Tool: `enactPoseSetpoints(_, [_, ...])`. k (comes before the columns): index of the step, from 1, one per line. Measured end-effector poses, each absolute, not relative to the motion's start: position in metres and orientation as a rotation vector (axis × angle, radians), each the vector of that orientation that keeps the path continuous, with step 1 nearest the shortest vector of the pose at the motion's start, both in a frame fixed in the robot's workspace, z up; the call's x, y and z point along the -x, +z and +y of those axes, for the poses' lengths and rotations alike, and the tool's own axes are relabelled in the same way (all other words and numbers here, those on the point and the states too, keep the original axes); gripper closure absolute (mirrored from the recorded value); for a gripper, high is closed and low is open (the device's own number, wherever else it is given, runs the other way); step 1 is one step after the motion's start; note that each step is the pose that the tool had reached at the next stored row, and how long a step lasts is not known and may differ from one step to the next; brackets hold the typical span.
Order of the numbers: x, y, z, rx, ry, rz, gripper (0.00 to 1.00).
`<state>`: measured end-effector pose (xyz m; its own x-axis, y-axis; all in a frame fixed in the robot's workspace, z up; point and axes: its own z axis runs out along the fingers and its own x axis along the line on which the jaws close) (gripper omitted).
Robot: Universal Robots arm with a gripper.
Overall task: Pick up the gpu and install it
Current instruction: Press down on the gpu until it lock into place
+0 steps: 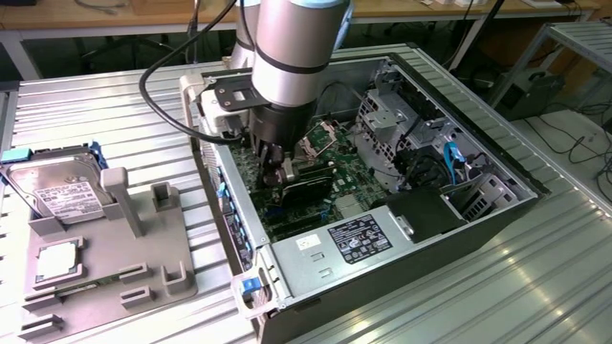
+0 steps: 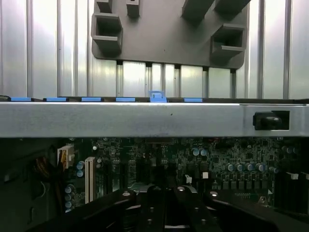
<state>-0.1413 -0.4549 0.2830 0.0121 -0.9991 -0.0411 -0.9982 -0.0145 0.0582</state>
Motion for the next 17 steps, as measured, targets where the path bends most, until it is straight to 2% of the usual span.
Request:
enactPoseSetpoints(9, [0.144, 0.268, -0.453, -2.226, -0.107, -2.197, 0.89])
enactPoseSetpoints(14, [0.142, 0.289, -0.452, -2.229, -0.105, -2.199, 0.89])
enactPoseSetpoints(17, [0.111, 0.289, -0.452, -2.229, -0.103, -2.200, 0.89])
